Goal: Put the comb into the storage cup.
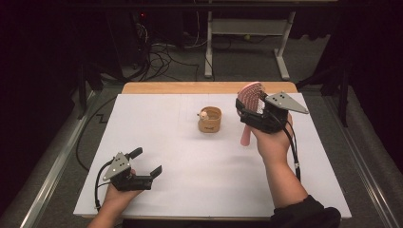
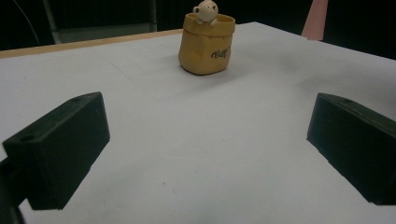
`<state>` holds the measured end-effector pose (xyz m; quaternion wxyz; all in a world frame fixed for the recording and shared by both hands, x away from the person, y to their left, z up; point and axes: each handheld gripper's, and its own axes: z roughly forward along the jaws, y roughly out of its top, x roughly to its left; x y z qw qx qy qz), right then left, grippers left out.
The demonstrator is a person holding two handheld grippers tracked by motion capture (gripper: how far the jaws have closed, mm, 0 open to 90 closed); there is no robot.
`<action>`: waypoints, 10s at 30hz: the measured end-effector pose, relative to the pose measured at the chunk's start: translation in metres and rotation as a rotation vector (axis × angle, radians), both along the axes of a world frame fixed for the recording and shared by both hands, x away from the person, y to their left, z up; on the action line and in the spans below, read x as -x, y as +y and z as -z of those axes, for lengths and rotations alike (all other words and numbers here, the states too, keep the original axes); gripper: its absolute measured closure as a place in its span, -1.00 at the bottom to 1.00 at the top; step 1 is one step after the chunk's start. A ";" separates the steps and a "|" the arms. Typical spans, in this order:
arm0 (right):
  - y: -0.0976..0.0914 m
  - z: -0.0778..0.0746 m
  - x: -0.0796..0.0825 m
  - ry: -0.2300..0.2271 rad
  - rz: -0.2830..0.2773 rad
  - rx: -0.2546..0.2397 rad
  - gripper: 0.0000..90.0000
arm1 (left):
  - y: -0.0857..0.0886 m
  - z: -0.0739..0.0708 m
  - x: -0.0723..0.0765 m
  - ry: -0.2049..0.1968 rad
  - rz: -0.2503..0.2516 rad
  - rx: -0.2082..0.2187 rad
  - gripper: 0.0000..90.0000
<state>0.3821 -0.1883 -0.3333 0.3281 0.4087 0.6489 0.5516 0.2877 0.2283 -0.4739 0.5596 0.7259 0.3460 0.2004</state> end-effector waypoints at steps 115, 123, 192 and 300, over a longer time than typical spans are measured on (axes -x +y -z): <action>0.095 0.002 -0.102 -0.017 0.001 -0.016 -0.55 | 0.005 0.001 0.001 -0.007 0.005 0.015 -1.00; 0.097 0.014 -0.105 0.007 0.006 -0.011 -0.55 | 0.006 0.001 0.001 -0.007 0.005 0.014 -1.00; 0.090 0.051 -0.114 0.077 0.023 -0.040 -0.56 | 0.006 0.002 0.002 0.001 0.013 0.015 -1.00; 0.086 0.049 -0.122 0.157 0.033 -0.011 -1.00 | 0.007 0.004 0.003 0.012 0.018 0.001 -1.00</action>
